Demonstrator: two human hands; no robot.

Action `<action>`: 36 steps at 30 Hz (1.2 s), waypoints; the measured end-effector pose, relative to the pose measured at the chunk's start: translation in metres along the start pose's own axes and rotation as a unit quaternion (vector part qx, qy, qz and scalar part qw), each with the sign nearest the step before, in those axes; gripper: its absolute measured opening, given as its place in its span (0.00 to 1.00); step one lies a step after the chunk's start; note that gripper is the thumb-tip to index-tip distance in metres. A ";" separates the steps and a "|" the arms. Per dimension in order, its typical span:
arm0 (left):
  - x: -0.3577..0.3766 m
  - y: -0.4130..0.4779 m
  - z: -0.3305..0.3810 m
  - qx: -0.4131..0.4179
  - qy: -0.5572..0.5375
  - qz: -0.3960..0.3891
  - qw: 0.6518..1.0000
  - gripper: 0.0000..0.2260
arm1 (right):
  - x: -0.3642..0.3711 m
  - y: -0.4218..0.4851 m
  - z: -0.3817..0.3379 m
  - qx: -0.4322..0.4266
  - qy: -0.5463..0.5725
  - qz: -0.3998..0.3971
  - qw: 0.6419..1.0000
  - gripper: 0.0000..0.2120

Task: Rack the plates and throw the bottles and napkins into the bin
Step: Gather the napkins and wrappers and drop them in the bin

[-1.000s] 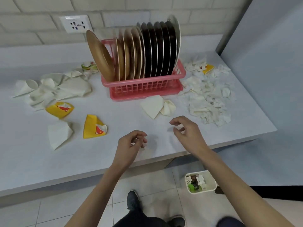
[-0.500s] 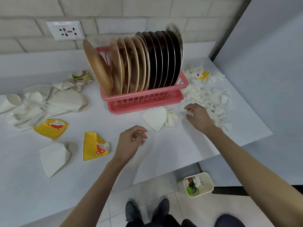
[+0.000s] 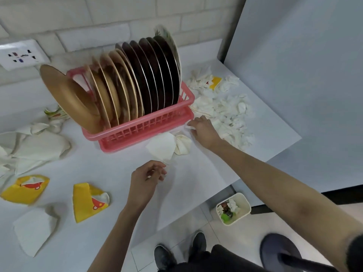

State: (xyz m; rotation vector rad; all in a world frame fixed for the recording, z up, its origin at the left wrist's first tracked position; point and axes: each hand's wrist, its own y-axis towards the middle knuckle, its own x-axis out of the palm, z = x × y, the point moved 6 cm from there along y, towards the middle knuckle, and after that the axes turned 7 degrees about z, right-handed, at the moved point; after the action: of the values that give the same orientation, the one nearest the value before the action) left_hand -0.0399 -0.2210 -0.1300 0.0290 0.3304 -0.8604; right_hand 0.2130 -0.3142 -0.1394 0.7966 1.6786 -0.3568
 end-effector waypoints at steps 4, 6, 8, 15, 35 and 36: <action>0.014 -0.002 -0.001 -0.005 -0.002 -0.025 1.000 0.13 | -0.028 -0.024 -0.003 0.021 0.107 0.066 0.992 0.10; 0.020 0.000 -0.002 -0.006 -0.006 -0.039 0.999 0.13 | -0.045 -0.040 -0.007 0.039 0.143 0.095 0.984 0.11; 0.024 0.002 -0.003 -0.004 -0.014 -0.050 0.999 0.12 | -0.057 -0.059 -0.014 0.046 0.151 0.119 0.980 0.11; 0.066 -0.005 -0.007 0.005 -0.025 -0.117 0.993 0.12 | -0.075 -0.121 0.003 0.148 0.261 0.133 0.945 0.05; 0.274 0.038 0.103 0.295 0.282 -0.185 0.894 0.16 | -0.121 -0.227 0.191 0.328 0.287 0.106 0.894 0.09; 0.288 0.046 0.107 0.312 0.329 -0.201 0.868 0.21 | -0.120 -0.229 0.201 0.328 0.295 0.098 0.892 0.10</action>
State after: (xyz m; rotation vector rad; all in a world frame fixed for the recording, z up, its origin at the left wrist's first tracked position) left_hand 0.1979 -0.4199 -0.1190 0.9048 0.6998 -1.3374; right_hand 0.2177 -0.6408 -0.1205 1.7006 2.0282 -0.5957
